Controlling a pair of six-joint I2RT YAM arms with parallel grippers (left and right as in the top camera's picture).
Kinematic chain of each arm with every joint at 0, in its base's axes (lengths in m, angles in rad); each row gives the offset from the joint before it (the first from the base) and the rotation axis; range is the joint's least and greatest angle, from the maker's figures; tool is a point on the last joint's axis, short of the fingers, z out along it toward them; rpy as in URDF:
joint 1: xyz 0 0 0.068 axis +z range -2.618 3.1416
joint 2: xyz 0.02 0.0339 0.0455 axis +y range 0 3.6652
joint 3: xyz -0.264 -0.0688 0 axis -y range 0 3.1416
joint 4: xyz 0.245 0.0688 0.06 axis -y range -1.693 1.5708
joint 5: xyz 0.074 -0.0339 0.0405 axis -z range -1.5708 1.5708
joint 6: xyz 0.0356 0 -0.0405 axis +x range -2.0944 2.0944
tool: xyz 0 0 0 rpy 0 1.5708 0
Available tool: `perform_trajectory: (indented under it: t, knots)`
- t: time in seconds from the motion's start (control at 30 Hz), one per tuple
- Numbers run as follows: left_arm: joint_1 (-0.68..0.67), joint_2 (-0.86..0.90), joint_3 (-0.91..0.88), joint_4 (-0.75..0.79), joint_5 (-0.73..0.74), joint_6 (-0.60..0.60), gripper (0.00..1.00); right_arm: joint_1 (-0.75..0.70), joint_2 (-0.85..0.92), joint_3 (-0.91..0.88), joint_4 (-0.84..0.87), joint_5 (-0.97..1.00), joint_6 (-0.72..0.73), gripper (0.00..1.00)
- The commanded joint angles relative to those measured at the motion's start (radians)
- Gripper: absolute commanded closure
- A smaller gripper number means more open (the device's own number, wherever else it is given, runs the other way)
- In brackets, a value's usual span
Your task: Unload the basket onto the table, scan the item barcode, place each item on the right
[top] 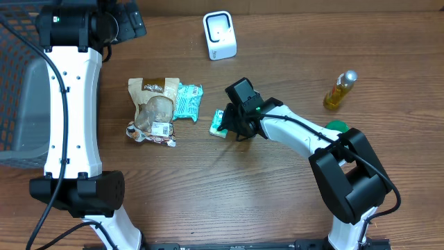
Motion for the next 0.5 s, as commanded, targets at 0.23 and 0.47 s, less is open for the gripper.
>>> perform_trajectory:
  t: [0.23,0.47]
  knots:
    - [-0.001,-0.006,0.019,0.001,-0.003,-0.003,0.0,0.006,-0.018,-0.013,0.0,0.01,0.004,0.69]
    - [-0.001,-0.006,0.019,0.001,-0.003,-0.003,0.0,0.006,-0.016,-0.071,0.024,0.01,0.08,0.75]
